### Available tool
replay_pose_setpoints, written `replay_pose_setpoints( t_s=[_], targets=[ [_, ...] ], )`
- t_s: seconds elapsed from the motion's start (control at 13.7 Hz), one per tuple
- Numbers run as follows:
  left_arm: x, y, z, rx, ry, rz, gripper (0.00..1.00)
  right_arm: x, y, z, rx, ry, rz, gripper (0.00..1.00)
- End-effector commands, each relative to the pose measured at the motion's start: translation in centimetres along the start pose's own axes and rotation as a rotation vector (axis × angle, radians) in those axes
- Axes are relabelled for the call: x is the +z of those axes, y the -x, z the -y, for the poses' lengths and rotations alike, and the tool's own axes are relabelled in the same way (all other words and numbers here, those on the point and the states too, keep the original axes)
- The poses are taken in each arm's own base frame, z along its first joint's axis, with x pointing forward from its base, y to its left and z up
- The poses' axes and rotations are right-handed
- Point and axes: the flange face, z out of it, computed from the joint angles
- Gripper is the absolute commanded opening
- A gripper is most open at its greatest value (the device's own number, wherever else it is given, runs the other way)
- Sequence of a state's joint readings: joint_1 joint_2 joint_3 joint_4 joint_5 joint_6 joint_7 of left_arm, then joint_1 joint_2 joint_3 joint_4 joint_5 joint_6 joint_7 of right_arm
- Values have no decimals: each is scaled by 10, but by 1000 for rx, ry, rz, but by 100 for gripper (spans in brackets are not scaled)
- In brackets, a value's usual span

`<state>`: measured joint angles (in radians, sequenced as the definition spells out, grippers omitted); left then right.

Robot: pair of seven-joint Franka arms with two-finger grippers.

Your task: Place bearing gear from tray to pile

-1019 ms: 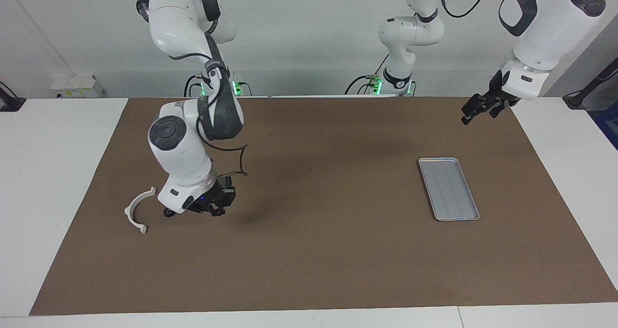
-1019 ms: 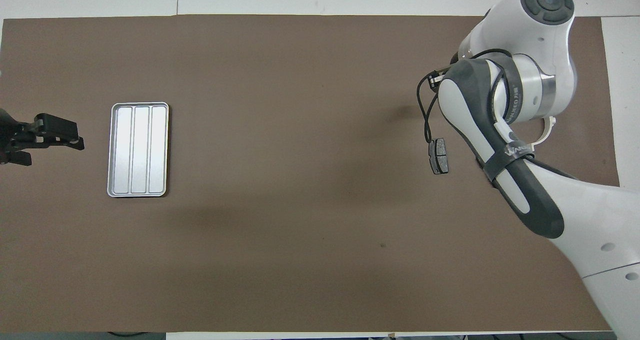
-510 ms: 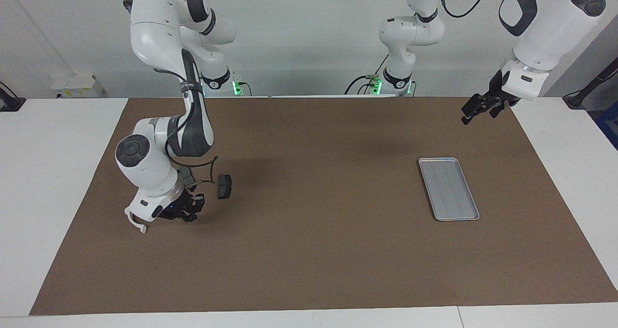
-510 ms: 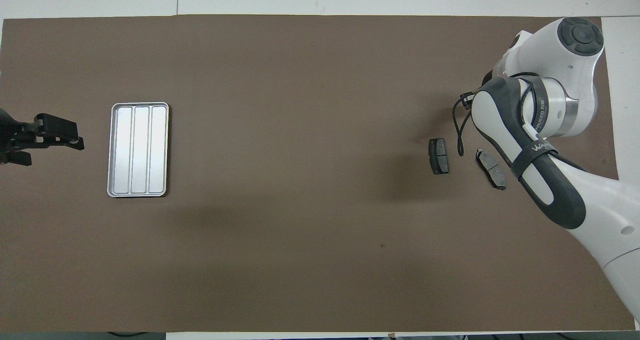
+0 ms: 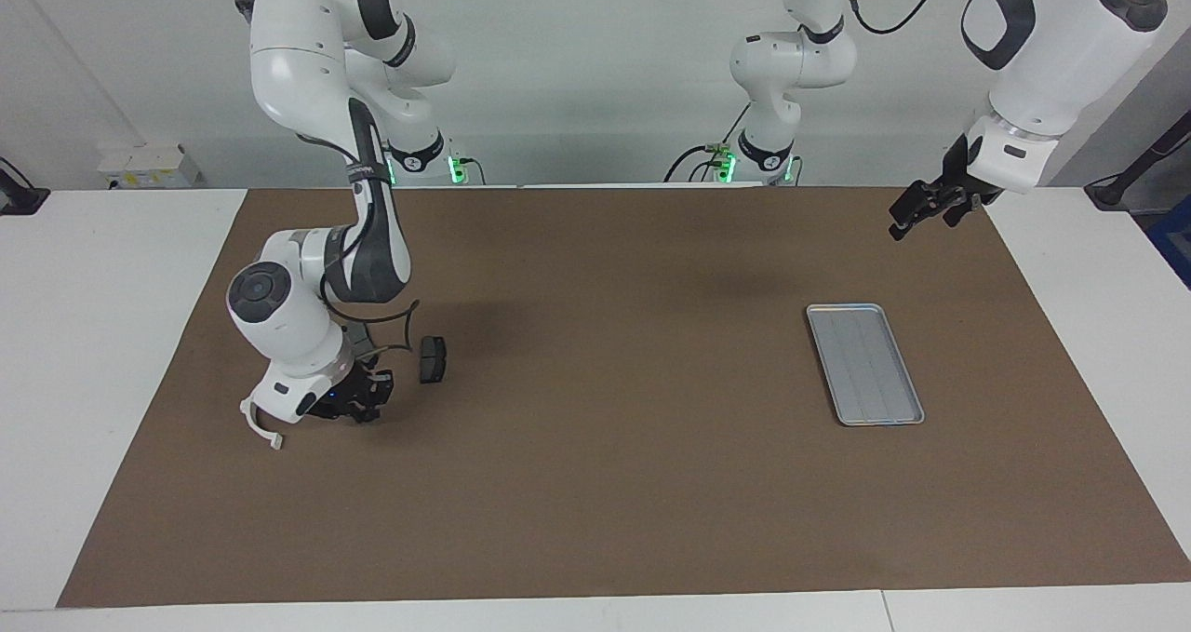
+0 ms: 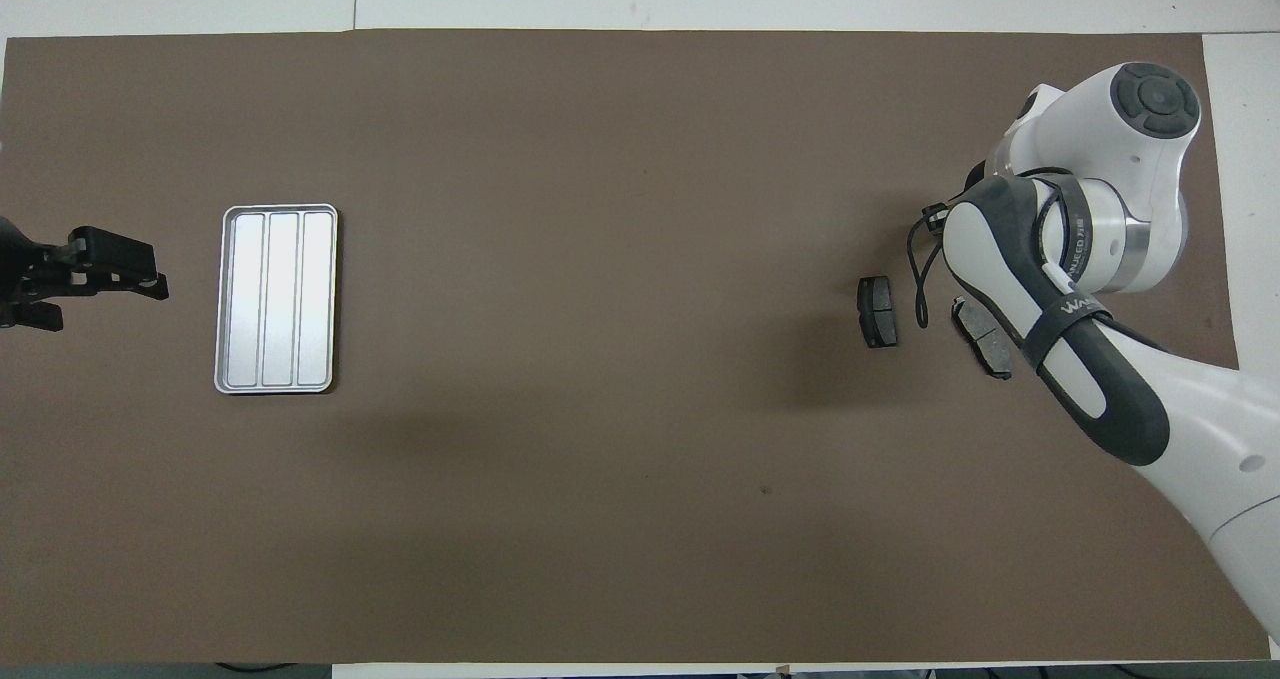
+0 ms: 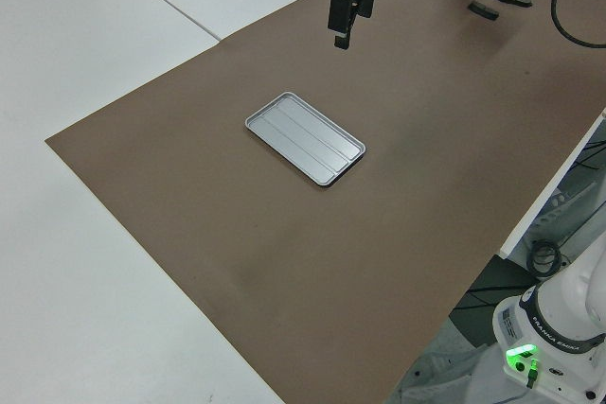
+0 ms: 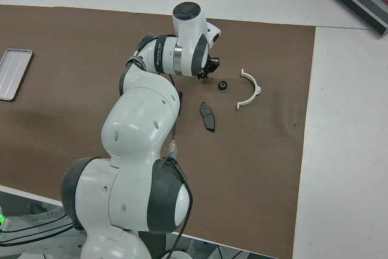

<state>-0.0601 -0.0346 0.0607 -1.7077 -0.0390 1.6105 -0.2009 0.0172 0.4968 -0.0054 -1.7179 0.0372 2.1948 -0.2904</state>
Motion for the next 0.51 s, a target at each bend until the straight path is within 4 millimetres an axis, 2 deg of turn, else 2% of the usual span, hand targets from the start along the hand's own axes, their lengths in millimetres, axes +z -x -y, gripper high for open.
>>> replay_pose_setpoints(
  t_s=[0.0, 0.44],
  targets=[
    [-2, 8, 2, 7, -11, 1, 100, 0, 18, 6, -28, -10, 10, 3],
    [-2, 8, 2, 7, -11, 1, 100, 8, 31, 18, -27, -22, 44, 3]
  ],
)
